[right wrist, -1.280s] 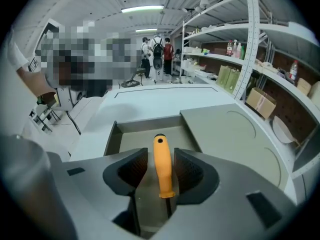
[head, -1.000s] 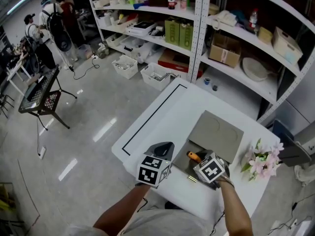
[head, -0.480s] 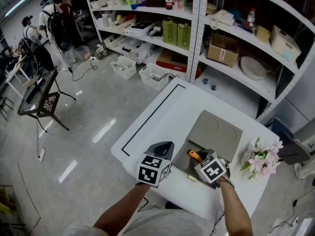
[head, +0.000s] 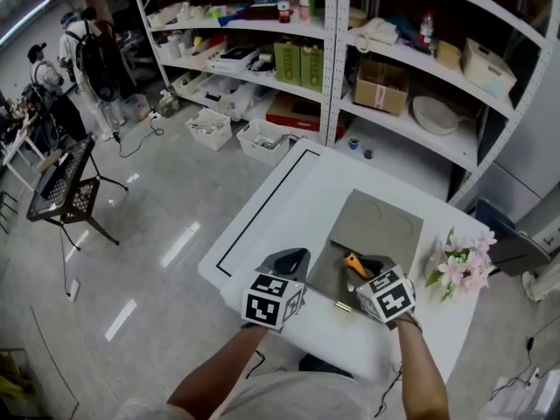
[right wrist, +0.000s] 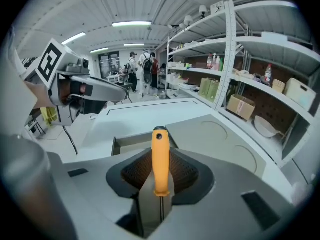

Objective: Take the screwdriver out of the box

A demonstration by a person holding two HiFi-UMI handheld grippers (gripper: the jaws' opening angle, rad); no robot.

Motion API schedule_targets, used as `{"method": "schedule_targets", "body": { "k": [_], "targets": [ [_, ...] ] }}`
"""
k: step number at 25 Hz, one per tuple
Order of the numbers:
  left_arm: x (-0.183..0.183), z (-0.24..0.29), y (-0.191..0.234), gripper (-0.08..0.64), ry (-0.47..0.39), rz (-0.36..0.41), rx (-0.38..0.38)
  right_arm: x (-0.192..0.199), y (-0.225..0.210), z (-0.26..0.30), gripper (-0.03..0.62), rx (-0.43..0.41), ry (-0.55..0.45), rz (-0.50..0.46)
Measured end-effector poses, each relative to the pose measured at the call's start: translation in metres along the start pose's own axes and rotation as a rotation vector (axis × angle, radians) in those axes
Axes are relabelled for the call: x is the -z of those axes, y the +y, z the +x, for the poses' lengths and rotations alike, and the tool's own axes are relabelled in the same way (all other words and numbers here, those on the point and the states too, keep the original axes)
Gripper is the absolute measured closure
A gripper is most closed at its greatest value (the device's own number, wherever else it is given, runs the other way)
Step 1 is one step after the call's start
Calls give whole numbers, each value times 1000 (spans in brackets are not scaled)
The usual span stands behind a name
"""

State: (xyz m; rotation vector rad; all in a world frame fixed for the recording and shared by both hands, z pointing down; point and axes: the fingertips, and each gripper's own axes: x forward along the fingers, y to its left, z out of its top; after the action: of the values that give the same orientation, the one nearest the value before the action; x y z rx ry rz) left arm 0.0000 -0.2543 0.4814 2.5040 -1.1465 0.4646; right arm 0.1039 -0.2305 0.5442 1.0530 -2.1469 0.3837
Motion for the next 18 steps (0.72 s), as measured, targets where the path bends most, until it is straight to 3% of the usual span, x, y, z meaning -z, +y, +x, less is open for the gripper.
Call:
{"method": "schedule_targets", "body": {
  "k": [18],
  "targets": [
    [2, -38, -50, 554, -33, 74, 100, -18, 10, -117, 480, 236, -287, 155]
  ]
}}
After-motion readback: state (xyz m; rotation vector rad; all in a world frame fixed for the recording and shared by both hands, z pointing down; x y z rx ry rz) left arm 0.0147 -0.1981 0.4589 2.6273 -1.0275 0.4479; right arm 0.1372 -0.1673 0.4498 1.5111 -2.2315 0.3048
